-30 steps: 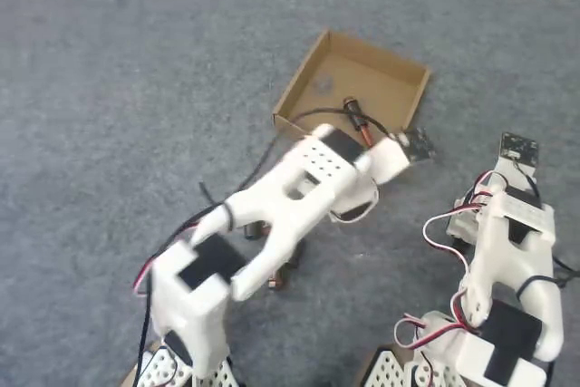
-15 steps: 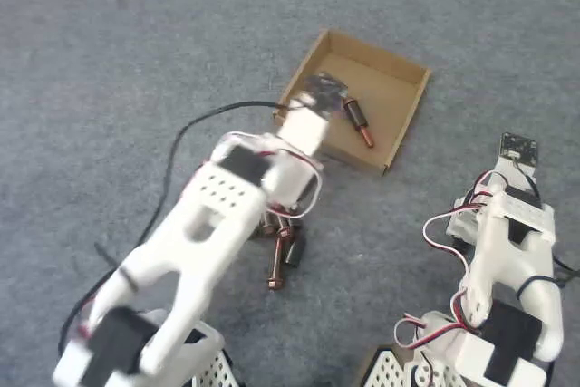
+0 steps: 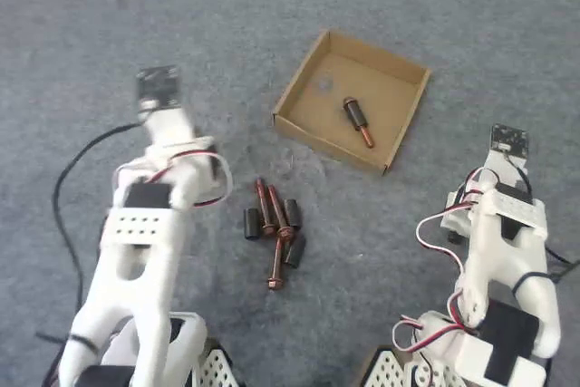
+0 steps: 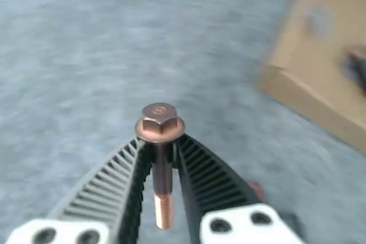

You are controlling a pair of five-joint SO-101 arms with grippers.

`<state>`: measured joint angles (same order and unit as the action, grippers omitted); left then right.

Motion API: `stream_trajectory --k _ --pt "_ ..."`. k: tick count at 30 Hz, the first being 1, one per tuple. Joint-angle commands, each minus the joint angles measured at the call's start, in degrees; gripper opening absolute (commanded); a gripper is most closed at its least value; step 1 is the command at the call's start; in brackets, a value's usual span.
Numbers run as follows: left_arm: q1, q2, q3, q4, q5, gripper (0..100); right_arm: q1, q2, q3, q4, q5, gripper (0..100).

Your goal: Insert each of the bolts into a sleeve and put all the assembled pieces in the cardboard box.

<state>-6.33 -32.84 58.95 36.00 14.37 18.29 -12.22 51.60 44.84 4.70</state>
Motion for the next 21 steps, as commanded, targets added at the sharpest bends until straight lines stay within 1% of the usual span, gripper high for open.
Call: stream_trajectory --k 1,3,7,10,13,18,21 --pt "-6.77 -3.16 3.03 -6.24 0.53 1 -2.42 -1.01 -3.52 -4.88 0.62 0.6" --pt "-10.11 -2.99 4.00 -6.24 0.53 1 -3.47 -0.92 -4.22 -8.75 1.41 0.6" --pt "-14.59 -3.08 6.46 -6.33 -0.44 1 -4.97 -1.01 -7.38 -17.01 8.88 0.6" --pt "-15.38 -3.08 7.60 -6.33 -4.66 1 -6.81 -1.01 -8.35 -24.22 14.07 0.6" --pt "-15.30 -3.08 7.96 -6.33 -6.42 1 -8.84 -0.75 -8.09 -33.45 18.02 0.6" --pt "-15.30 -2.73 7.78 -6.42 -6.86 1 -11.12 -0.31 -8.09 -48.66 18.90 0.6" --pt "-15.30 -2.64 8.31 -8.62 -6.86 1 -13.05 -0.31 -8.09 -56.31 18.90 0.6"
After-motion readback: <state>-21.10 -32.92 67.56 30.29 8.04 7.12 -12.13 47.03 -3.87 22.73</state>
